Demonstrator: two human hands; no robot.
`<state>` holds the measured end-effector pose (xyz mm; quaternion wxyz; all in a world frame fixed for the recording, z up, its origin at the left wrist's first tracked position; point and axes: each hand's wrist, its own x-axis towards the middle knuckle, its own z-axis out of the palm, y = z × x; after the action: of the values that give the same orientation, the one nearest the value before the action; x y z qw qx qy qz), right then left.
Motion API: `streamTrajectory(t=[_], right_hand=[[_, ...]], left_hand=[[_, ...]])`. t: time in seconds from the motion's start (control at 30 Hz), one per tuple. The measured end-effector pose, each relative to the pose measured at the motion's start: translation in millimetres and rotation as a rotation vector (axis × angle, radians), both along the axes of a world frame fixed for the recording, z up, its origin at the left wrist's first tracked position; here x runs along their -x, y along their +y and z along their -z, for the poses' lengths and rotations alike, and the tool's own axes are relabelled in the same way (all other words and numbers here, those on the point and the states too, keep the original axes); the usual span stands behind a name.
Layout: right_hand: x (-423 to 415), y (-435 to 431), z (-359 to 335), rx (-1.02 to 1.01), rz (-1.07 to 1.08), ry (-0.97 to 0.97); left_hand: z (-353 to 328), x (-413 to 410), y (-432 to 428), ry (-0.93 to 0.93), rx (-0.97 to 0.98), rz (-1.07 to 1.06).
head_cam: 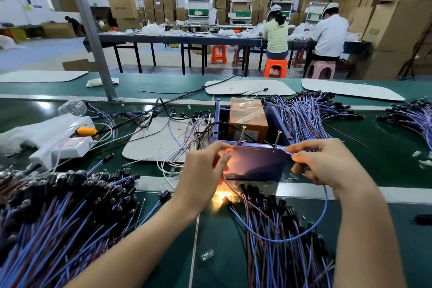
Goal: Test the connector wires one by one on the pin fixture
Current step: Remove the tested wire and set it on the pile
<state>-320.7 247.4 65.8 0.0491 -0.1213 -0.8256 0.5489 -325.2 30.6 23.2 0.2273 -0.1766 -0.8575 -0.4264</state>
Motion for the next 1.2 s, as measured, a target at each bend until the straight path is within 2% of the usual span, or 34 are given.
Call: streamTrajectory(t=[0.3, 0.47, 0.53, 0.7, 0.77, 0.8, 0.87, 0.93, 1.0, 1.13, 1.2], right_hand=[[-2.0, -0.6, -1.3, 0.0, -0.012, -0.005], [-8.5, -3.0, -11.1, -0.005, -0.044, 0.022], [-19.2, -1.6, -22.2, 0.025, -0.146, 0.037], [-54.7, -8.3, -50.6, 0.161, -0.738, -0.021], [-57.8, -12.8, -54.9, 0.201, -0.821, -0.02], [-57.5, -15.7, -55.8, 0.194, -0.804, -0.014], [-54.2, -22.3, -54.7, 0.138, -0.723, -0.021], [-49.4, -27.2, -50.5, 0.067, -0.645, -0.053], [-45.1, -30.1, -46.9, 0.019, -0.58, -0.079], [-42.2, -30.3, -44.7, -0.001, -0.518, -0.097], [-41.5, -32.6, -44.7, -0.006, -0.52, -0.101]], left_hand=[[1.5, 1.1, 0.0, -0.035, 0.034, 0.007], [-11.0, 1.2, -2.8, -0.15, -0.038, 0.045], [-26.2, -0.8, -10.7, -0.289, -0.021, 0.191], [-62.5, -11.1, -41.2, -0.781, 0.183, 0.898], [-66.7, -11.4, -49.6, -0.917, 0.212, 1.015], [-64.2, -10.2, -50.1, -0.948, 0.215, 0.966], [-51.6, -7.0, -43.8, -0.969, 0.258, 0.734], [-34.7, -6.0, -30.4, -0.981, 0.394, 0.571], [-19.1, -7.7, -16.3, -0.956, 0.537, 0.559], [-11.5, -11.0, -2.8, -0.787, 0.717, 0.582], [-18.1, -10.3, -7.1, -0.825, 0.73, 0.638]])
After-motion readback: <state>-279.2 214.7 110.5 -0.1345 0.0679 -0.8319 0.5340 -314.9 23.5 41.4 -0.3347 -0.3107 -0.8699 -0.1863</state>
